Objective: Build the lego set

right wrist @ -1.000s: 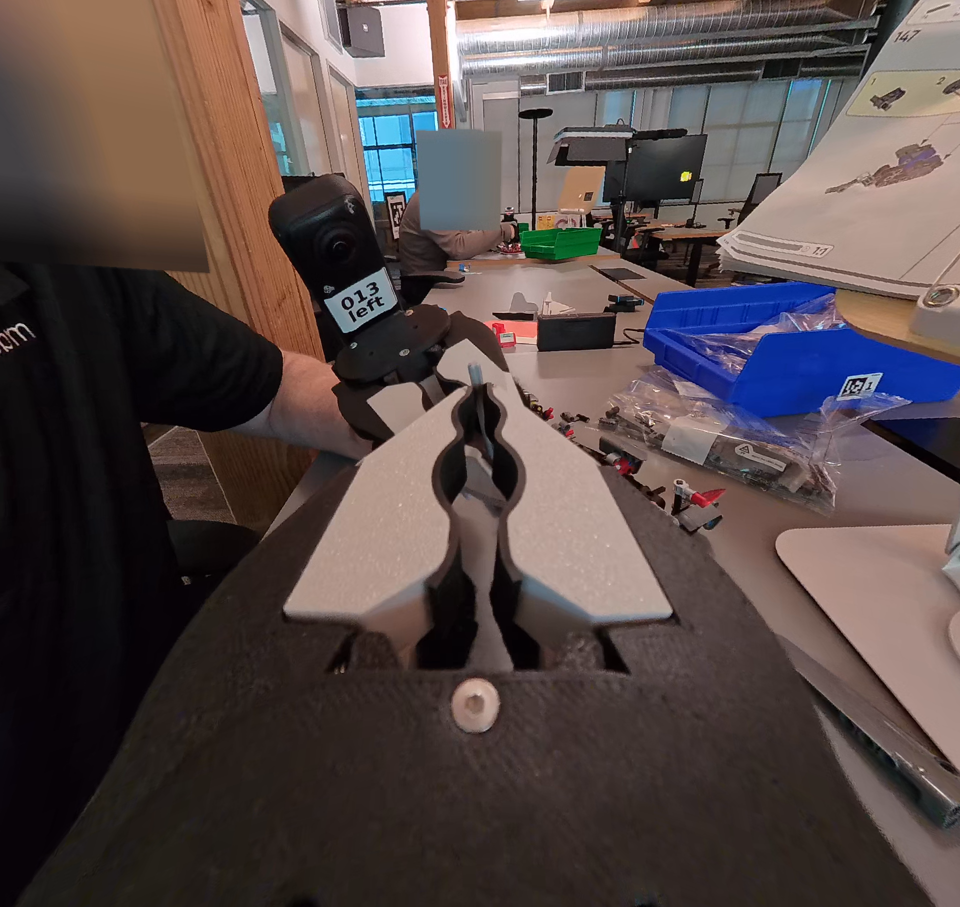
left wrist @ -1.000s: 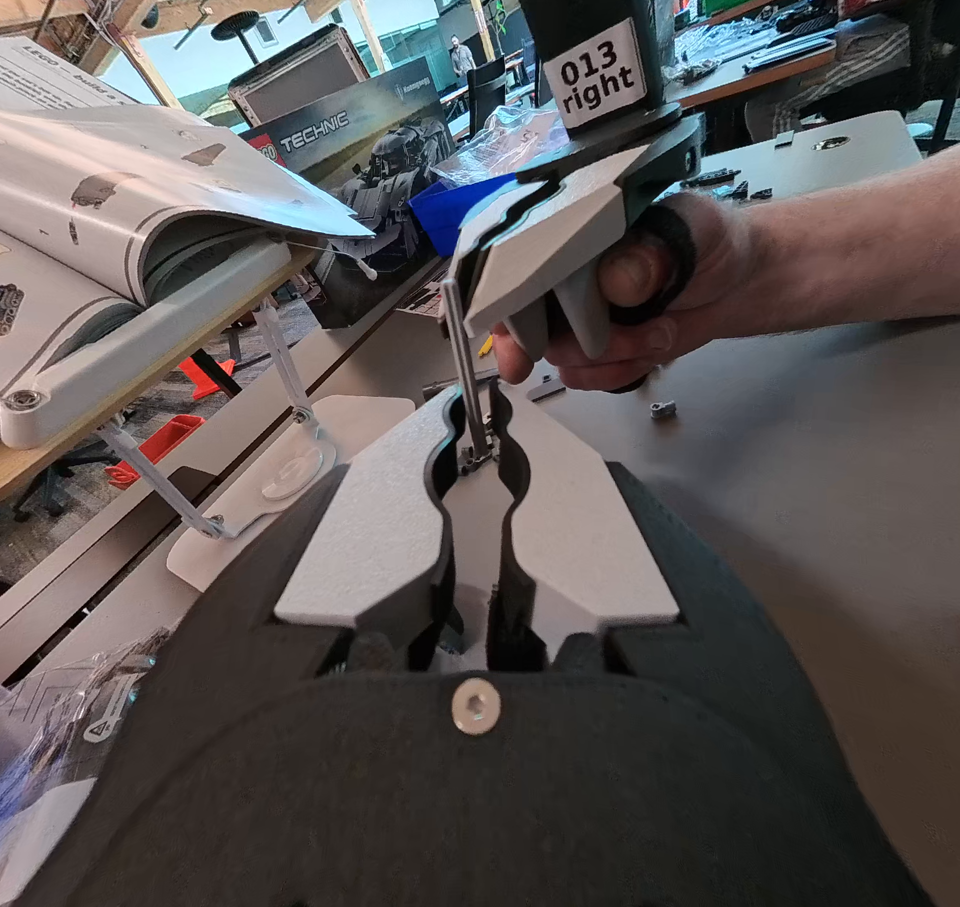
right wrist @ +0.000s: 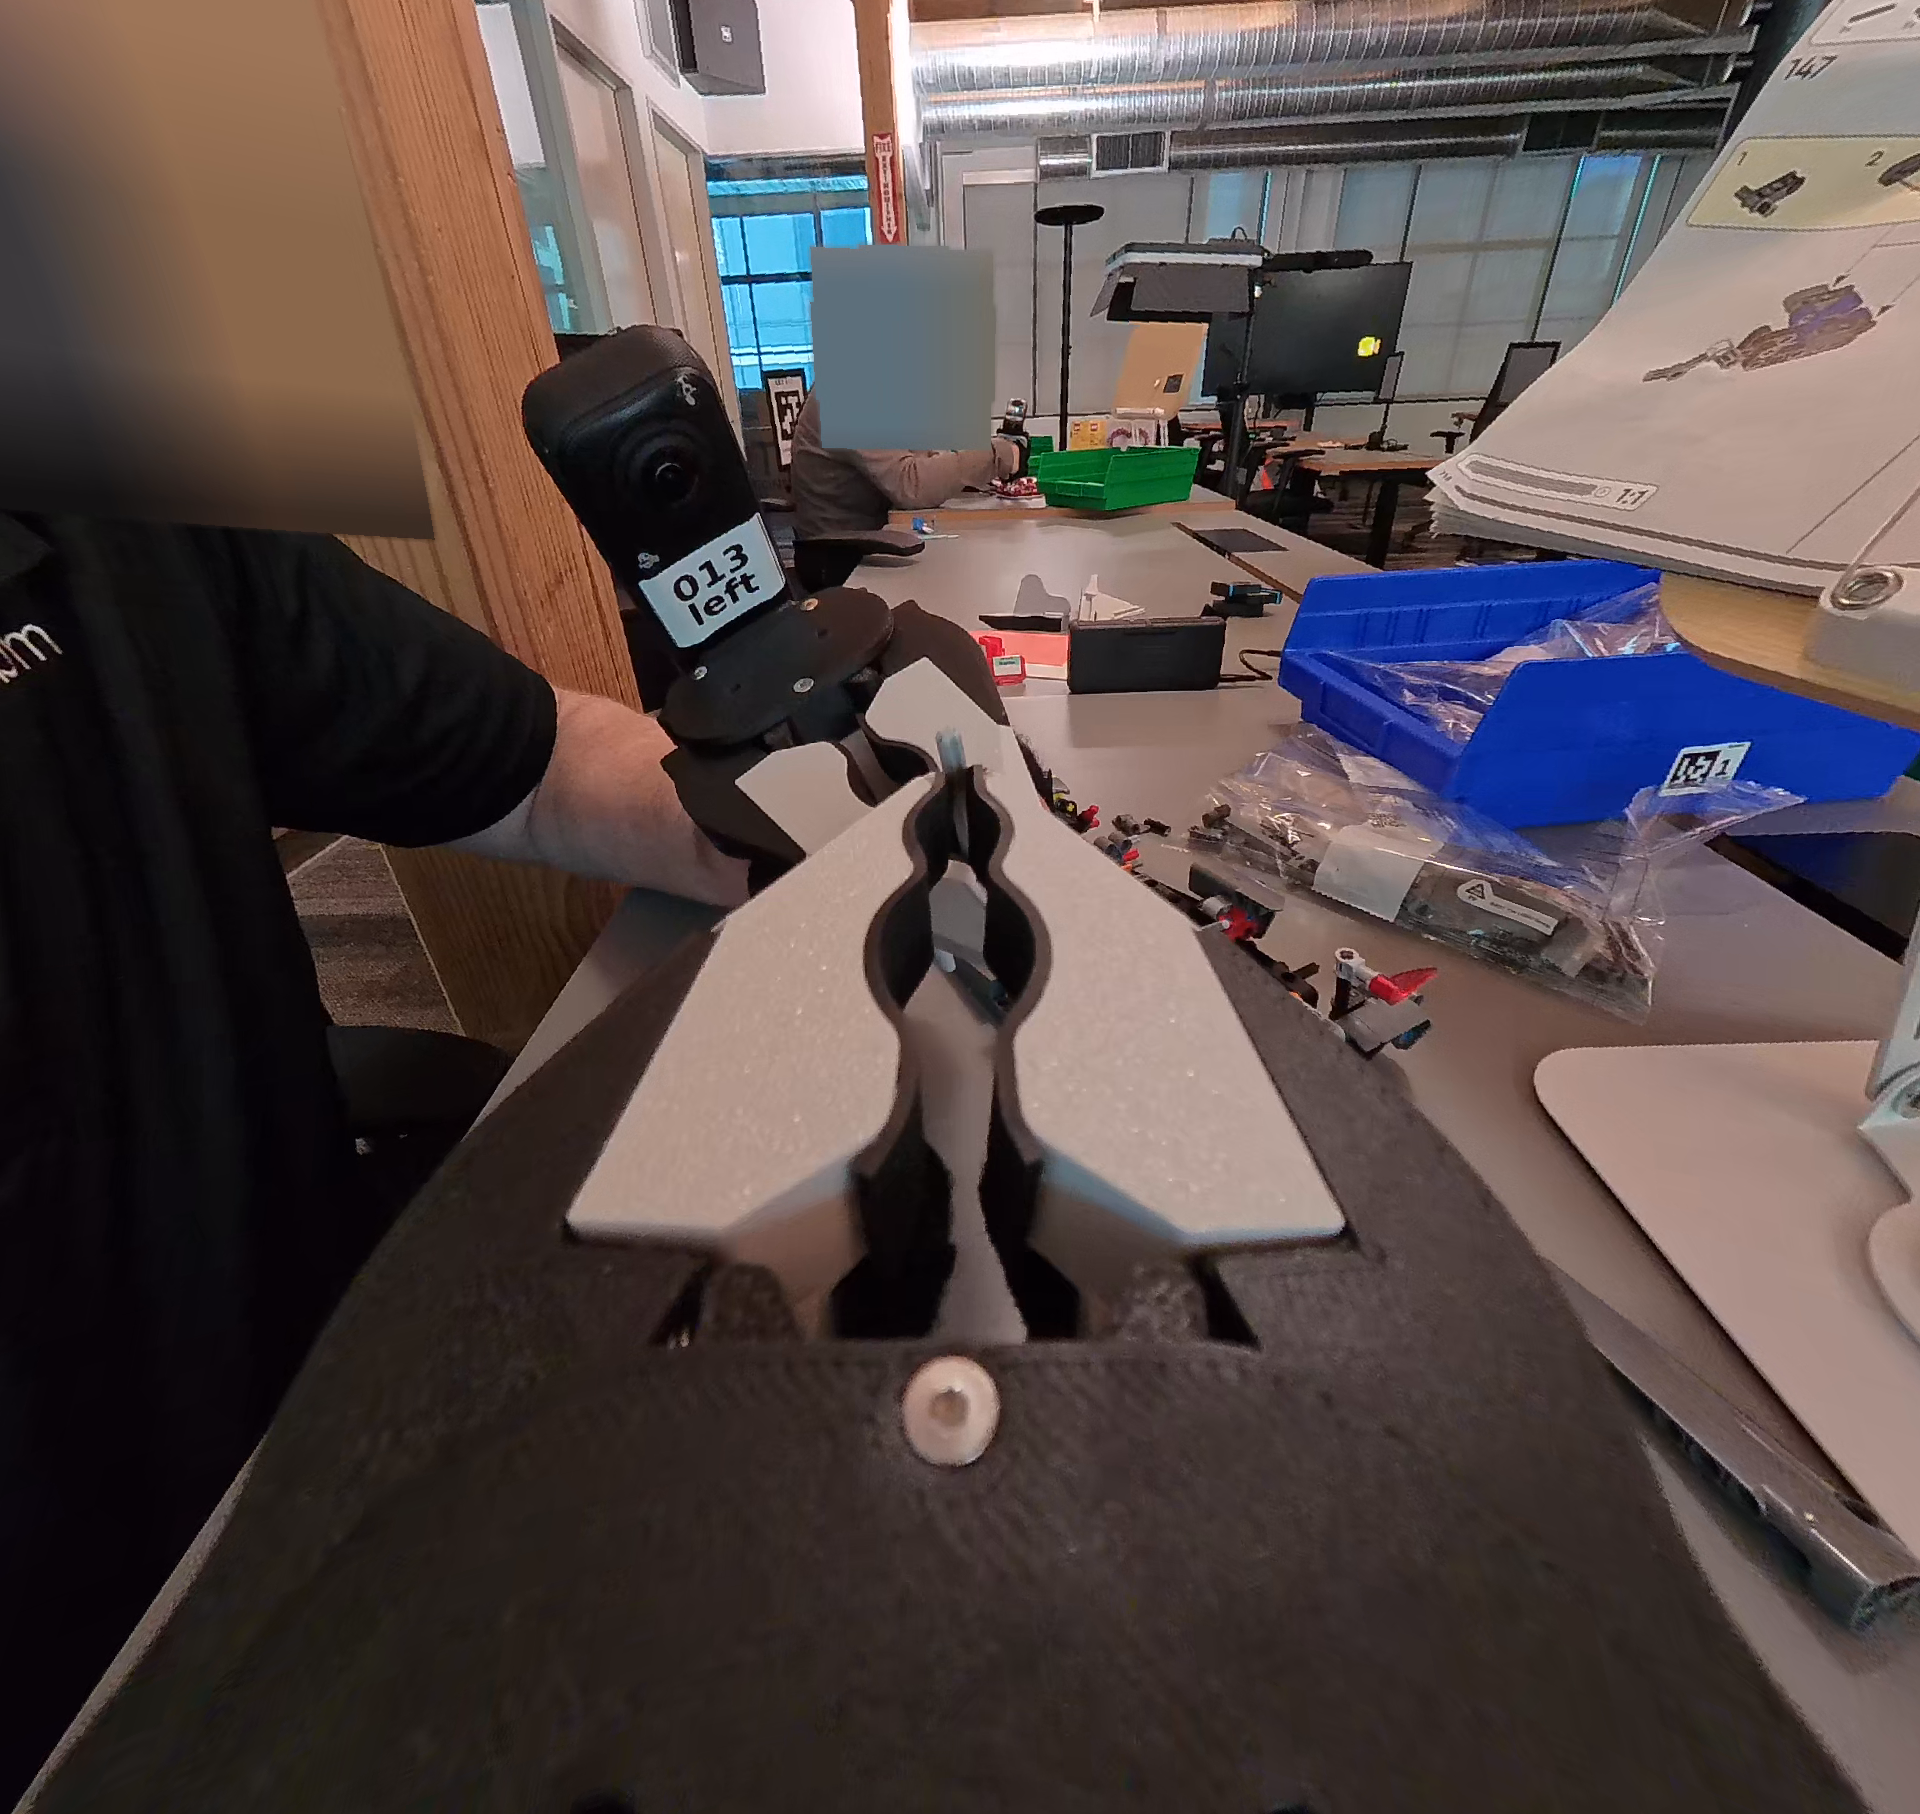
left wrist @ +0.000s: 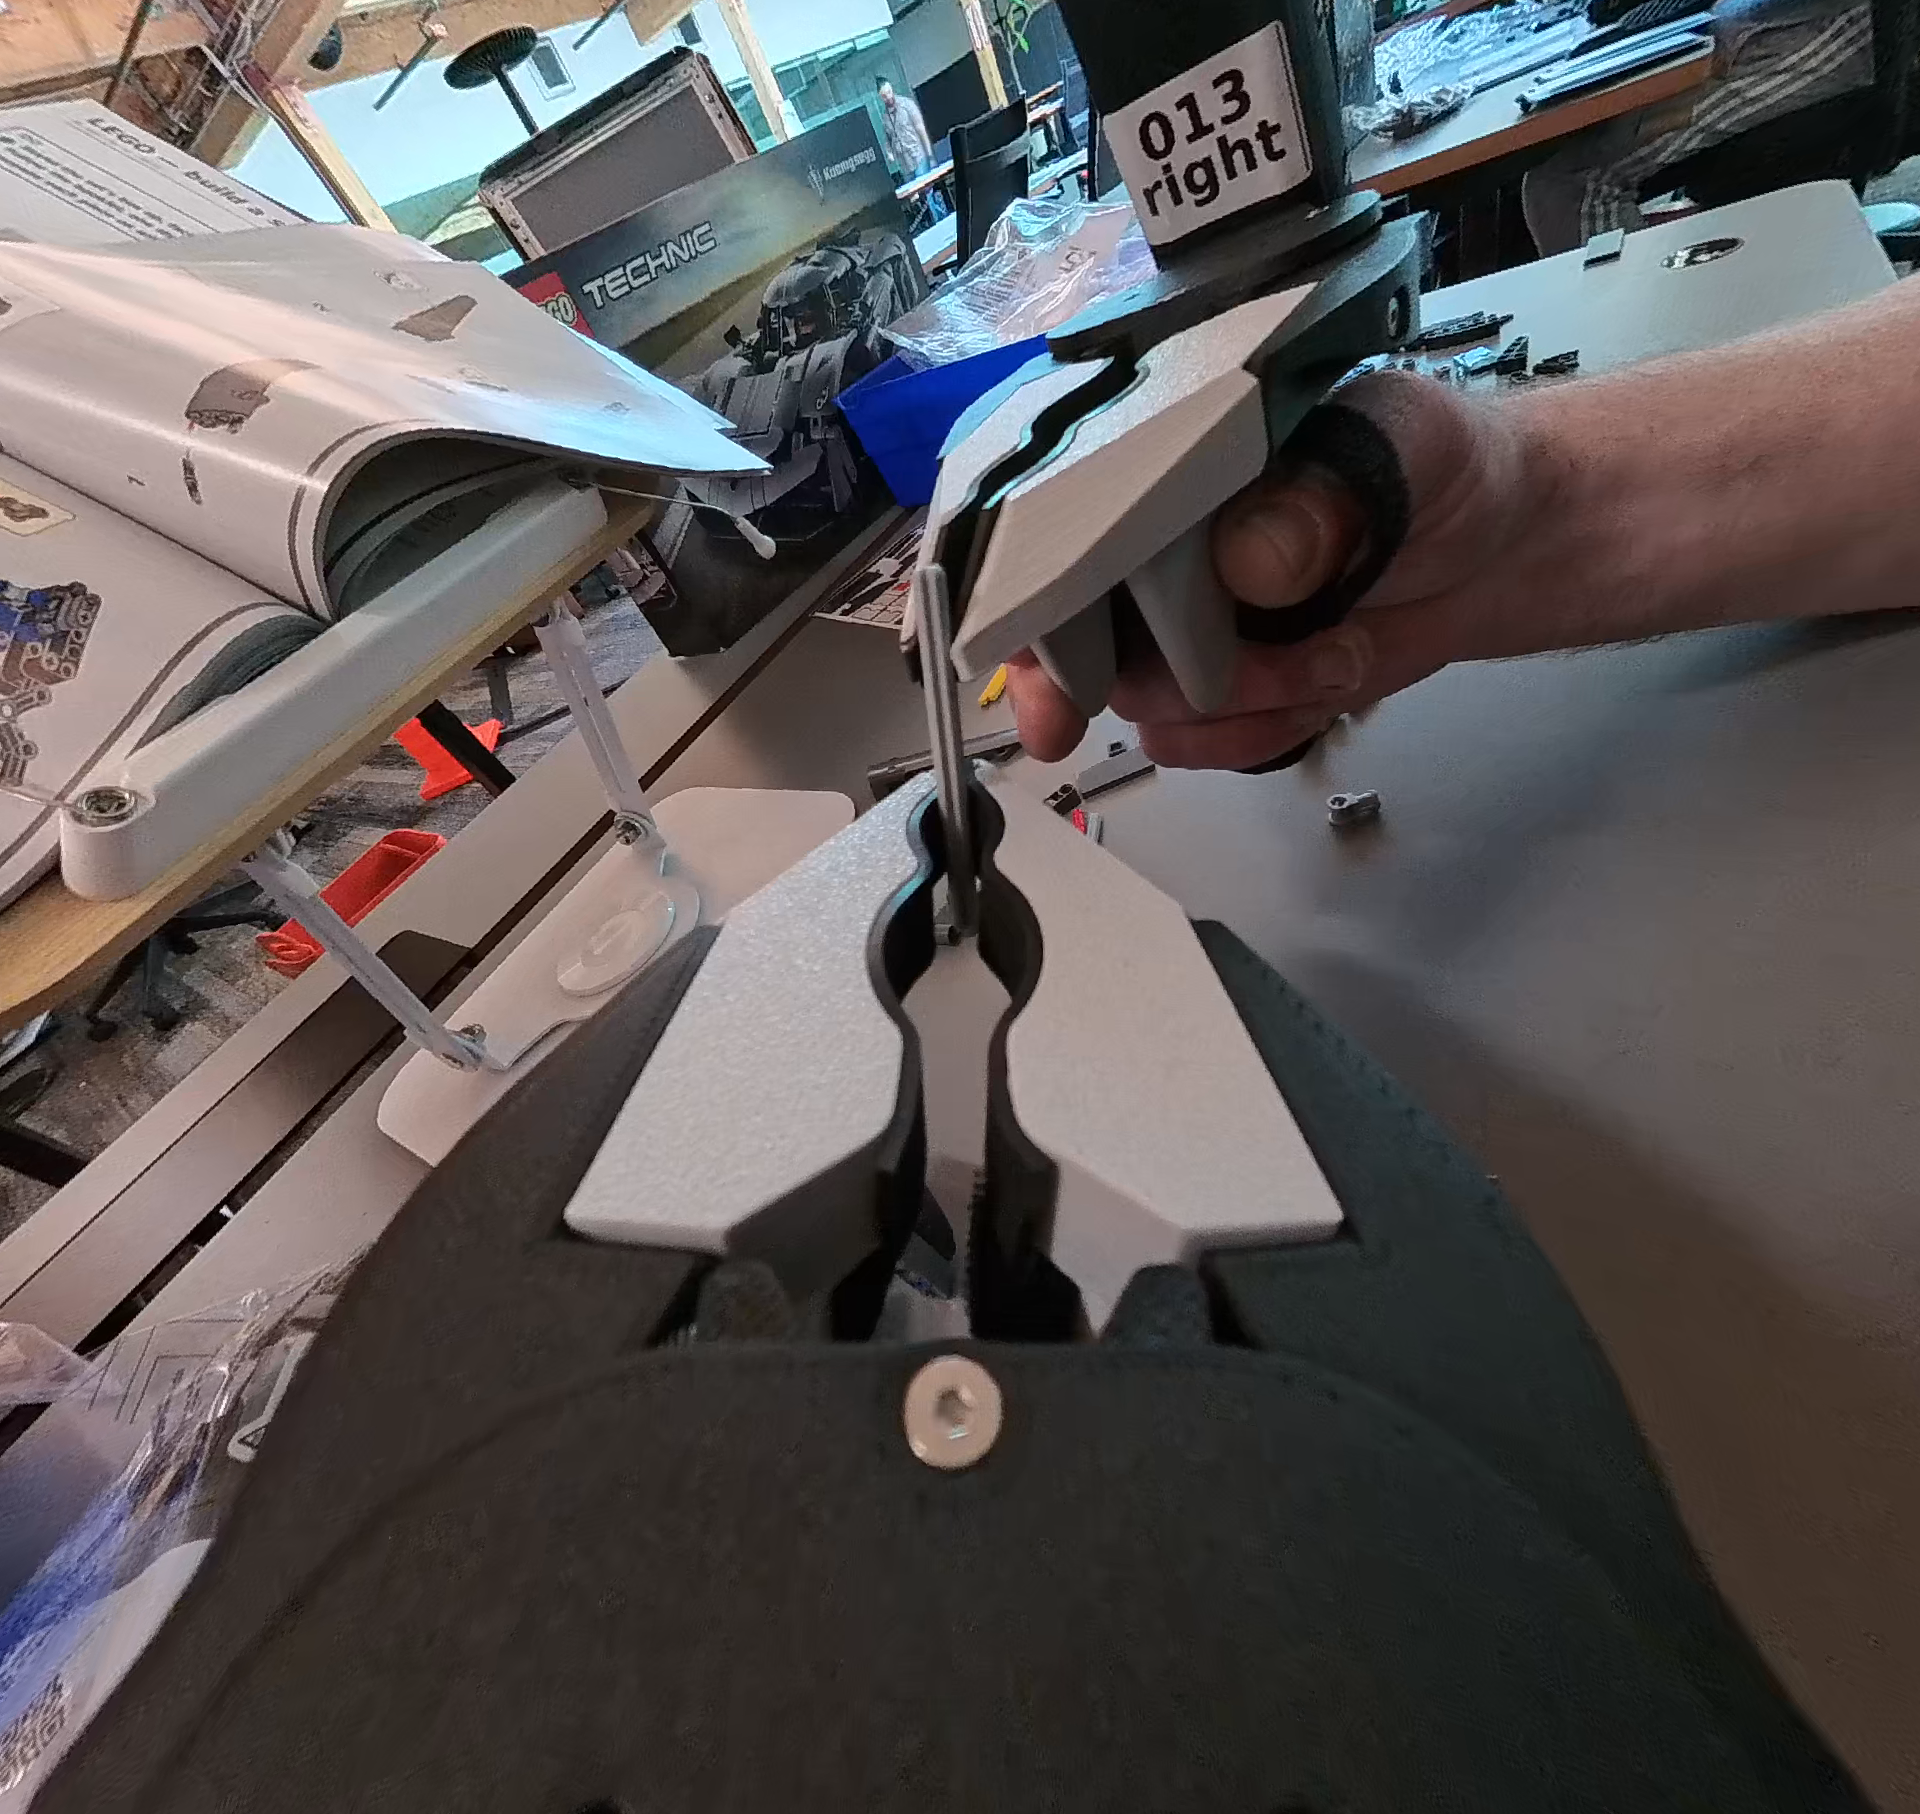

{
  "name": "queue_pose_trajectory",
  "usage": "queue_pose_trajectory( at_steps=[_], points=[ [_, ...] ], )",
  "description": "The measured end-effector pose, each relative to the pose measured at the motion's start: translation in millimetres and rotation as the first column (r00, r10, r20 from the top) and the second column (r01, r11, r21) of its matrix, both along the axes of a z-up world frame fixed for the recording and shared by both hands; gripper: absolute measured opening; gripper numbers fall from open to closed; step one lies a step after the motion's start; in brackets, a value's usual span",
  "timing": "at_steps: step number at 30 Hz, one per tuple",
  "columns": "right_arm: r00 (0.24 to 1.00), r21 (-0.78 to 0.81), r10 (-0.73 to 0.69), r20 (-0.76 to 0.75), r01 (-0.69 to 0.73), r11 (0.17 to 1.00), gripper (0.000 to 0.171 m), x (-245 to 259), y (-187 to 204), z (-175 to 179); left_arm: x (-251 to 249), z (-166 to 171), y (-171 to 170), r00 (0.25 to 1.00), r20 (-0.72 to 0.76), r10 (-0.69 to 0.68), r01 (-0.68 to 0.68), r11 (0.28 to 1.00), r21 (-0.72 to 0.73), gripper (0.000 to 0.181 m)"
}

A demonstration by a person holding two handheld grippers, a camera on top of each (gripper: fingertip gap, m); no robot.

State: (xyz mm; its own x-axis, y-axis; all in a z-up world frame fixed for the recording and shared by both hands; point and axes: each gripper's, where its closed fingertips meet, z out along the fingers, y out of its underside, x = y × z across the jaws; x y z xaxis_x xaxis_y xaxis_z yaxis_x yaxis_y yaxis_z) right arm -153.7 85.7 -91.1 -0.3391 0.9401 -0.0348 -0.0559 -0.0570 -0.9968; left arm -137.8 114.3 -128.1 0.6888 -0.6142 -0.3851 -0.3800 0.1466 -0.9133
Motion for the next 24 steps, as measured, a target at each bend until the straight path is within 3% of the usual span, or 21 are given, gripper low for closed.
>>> queue_pose_trajectory(
  at_steps=[24],
  points=[
    [1.000,0.007,-0.007,0.004,0.007,1.000,0.000,0.4,1.9,-1.1,-2.9,1.0,1.0,1.000,-0.013,0.009,-0.009,1.000,0.006,0.000]
  ],
)
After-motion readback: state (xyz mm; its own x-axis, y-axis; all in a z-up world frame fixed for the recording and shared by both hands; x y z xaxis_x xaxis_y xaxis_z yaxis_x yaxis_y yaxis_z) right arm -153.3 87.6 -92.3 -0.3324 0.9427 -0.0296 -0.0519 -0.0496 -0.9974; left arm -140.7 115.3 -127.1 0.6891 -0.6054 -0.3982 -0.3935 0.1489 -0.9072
